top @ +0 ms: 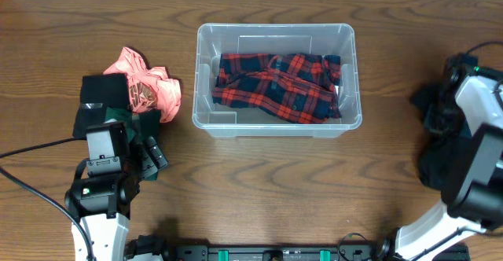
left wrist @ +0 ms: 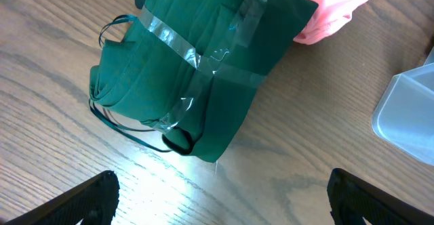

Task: Pack container
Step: 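Grasp the black garment on the right with the right gripper, then carry the black garment into the bin and release it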

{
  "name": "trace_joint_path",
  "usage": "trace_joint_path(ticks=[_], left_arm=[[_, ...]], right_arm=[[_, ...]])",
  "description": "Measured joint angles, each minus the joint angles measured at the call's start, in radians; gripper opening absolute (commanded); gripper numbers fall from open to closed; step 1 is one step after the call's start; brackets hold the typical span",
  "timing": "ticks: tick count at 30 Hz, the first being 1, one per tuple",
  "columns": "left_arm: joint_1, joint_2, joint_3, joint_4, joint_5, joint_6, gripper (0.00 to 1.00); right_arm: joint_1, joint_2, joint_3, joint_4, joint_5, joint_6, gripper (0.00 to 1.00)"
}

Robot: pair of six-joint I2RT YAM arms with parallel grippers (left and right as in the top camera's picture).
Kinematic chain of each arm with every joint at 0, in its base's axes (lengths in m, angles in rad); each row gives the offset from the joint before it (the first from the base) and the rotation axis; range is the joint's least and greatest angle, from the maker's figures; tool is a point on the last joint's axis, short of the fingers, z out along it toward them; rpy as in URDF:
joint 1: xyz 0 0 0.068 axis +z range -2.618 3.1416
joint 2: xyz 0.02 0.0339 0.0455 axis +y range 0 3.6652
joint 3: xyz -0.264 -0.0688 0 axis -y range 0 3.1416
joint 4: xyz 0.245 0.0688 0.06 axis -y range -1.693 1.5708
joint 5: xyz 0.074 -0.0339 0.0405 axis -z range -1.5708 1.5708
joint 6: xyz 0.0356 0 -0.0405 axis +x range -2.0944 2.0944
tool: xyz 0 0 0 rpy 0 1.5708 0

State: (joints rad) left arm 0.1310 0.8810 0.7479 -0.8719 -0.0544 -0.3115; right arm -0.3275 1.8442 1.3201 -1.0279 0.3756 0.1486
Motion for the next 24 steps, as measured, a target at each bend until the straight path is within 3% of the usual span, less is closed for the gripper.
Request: trace_joint_path(ticks=[5,13,18,24], left_arm=[[0.0,0.0,0.0,0.0,0.0,0.0,0.98],[0.0,0.0,0.0,0.0,0.002,0.0,0.98],[0.0,0.0,0.0,-0.005,0.002,0.0,0.98],[0.0,0.0,0.0,-0.007,0.002,0.0,0.98]], right_arm=[[0.113,-0.215,0.147,-0.024,-0.082,-0.001,0.01],[0.533,-0.497,0.281,0.164,-0.142,-0.084,0.01],[0.725,-0.459,0.285,0.171,-0.17,-0.111,0.01],[0.824,-0.218,0.264,0.138,-0.175,-0.144,0.01]])
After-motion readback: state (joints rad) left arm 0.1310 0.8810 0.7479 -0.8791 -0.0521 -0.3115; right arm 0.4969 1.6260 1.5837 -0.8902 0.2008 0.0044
